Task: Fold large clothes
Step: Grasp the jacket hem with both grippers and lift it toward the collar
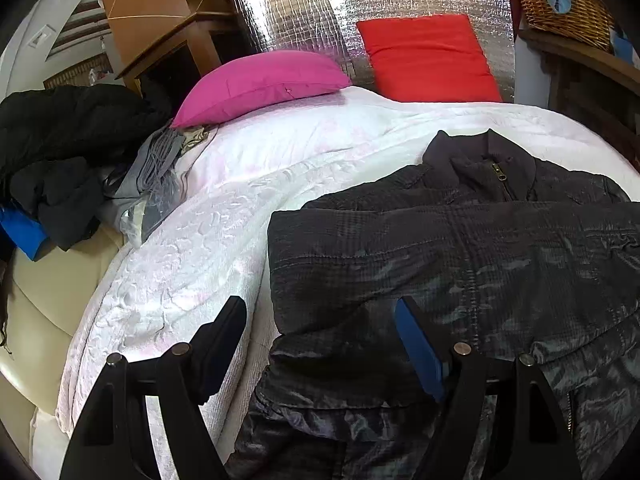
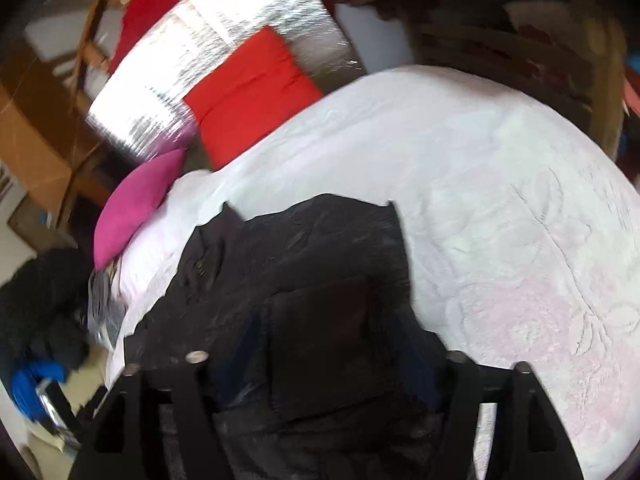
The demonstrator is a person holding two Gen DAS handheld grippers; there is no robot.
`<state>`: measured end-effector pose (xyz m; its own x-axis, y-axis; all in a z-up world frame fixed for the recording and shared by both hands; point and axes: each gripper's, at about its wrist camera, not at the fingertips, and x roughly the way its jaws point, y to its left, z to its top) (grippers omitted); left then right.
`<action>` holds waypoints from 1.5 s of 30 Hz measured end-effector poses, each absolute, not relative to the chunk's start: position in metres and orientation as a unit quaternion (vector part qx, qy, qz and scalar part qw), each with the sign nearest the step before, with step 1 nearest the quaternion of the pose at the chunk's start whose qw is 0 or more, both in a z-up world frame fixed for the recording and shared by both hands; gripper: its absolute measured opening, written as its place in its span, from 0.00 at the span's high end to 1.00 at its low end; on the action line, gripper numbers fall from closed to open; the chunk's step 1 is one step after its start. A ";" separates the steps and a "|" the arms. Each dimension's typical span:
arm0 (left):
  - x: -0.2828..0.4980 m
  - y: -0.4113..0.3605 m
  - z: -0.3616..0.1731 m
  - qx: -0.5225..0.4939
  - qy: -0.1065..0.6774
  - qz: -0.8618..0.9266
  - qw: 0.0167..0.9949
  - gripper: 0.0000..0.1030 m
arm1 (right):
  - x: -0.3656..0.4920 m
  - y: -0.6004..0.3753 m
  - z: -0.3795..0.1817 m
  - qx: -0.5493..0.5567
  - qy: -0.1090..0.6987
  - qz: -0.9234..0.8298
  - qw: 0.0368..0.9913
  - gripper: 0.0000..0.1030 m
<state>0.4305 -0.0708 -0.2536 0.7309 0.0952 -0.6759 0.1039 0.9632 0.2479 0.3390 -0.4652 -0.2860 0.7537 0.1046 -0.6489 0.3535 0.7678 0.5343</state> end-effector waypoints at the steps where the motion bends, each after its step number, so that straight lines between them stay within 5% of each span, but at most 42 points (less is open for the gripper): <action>1: 0.431 -0.070 -0.253 0.135 0.368 -0.005 0.920 0.25 | 0.342 -0.471 -0.292 0.343 0.352 -0.071 0.868 0.25; 6: 0.441 -0.043 -0.237 0.073 0.379 -0.041 0.922 0.23 | 0.358 -0.488 -0.321 0.380 0.396 -0.059 0.834 0.25; 8: 0.450 -0.021 -0.233 0.021 0.393 -0.064 0.917 0.12 | 0.358 -0.494 -0.327 0.393 0.395 -0.053 0.829 0.25; 19: 0.494 0.015 -0.289 -0.120 0.524 -0.107 0.836 0.14 | 0.388 -0.486 -0.359 0.412 0.414 0.002 0.812 0.23; 22: 0.496 0.008 -0.300 -0.148 0.544 -0.132 0.815 0.38 | 0.393 -0.472 -0.356 0.395 0.405 0.023 0.824 0.23; 25: 0.493 0.000 -0.300 -0.140 0.539 -0.127 0.821 0.44 | 0.396 -0.455 -0.350 0.342 0.410 0.011 0.845 0.26; 31: 0.490 -0.015 -0.292 -0.122 0.516 -0.117 0.840 0.63 | 0.389 -0.438 -0.329 0.271 0.378 -0.040 0.884 0.62; 34: 0.492 -0.017 -0.290 -0.128 0.509 -0.114 0.844 0.65 | 0.386 -0.437 -0.311 0.266 0.337 -0.056 0.901 0.67; 37: 0.493 -0.021 -0.295 -0.116 0.520 -0.110 0.839 0.54 | 0.391 -0.436 -0.309 0.267 0.340 -0.059 0.900 0.67; 40: 0.494 -0.019 -0.300 -0.102 0.535 -0.095 0.834 0.21 | 0.403 -0.444 -0.331 0.282 0.392 -0.053 0.874 0.60; 42: 0.497 -0.014 -0.303 -0.124 0.543 -0.096 0.825 0.21 | 0.399 -0.454 -0.337 0.318 0.407 -0.039 0.856 0.39; 45: 0.502 -0.002 -0.304 -0.162 0.538 -0.103 0.821 0.21 | 0.392 -0.465 -0.331 0.354 0.403 -0.011 0.844 0.31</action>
<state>0.5019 -0.0023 -0.3042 0.4000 -0.3440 -0.8495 -0.0043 0.9262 -0.3771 0.3917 -0.4650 -0.3306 0.6756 0.2670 -0.6872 0.3030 0.7491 0.5890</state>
